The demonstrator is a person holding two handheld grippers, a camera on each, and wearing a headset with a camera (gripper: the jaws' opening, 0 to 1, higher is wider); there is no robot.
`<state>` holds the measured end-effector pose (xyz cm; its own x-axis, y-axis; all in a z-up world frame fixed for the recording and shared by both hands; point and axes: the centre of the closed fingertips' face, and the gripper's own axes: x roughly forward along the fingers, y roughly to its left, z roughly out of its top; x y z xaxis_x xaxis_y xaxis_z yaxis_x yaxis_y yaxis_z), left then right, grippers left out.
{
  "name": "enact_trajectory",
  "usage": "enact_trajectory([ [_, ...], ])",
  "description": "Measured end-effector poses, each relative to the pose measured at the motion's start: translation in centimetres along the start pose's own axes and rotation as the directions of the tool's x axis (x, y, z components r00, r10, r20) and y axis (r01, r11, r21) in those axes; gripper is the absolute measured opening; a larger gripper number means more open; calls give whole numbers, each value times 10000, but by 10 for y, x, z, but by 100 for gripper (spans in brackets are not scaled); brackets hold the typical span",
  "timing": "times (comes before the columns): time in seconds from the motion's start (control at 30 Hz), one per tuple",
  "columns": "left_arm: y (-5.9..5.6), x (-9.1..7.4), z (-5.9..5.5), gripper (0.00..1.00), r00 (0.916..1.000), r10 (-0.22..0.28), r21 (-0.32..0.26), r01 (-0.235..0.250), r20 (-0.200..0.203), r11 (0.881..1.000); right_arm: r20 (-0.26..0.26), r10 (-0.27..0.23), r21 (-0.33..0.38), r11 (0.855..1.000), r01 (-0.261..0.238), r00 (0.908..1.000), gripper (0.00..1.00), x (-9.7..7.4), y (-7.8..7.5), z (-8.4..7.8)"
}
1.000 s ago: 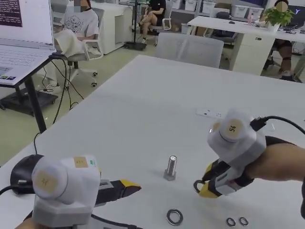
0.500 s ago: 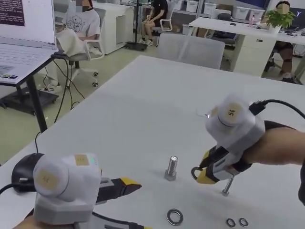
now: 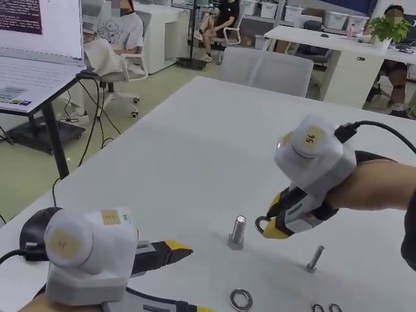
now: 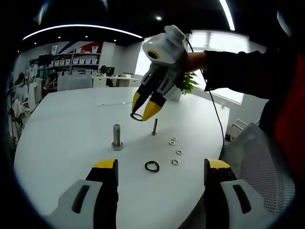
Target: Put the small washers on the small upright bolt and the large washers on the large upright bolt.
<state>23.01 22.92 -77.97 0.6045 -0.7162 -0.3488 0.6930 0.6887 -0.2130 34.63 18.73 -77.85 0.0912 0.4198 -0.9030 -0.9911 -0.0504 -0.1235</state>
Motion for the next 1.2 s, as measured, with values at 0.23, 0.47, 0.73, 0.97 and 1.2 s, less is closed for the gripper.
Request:
enact_trajectory([
  [0.23, 5, -3, 2, 73, 9996, 247, 23, -248, 143, 9997, 0, 41, -217, 9998, -41, 10000, 22, 2, -4, 10],
  [0.47, 9, -6, 3, 72, 9989, 404, 26, -405, 247, 9992, -64, 146, -355, 9993, -148, 9999, 22, 7, -6, 15],
  [0.73, 16, -10, 5, 72, 9977, 630, 86, -632, 266, 9980, -140, 286, -436, 9986, -291, 9995, 22, 16, -10, 20],
  [0.97, 18, -9, 2, 72, 9974, 681, 83, -683, 227, 9976, -232, 405, -476, 9980, -416, 9989, 22, 23, -11, 22],
  [1.2, 21, -7, 0, 72, 9972, 719, 60, -720, 190, 9974, -407, 517, -510, 9972, -538, 9978, 22, 32, -13, 19],
])
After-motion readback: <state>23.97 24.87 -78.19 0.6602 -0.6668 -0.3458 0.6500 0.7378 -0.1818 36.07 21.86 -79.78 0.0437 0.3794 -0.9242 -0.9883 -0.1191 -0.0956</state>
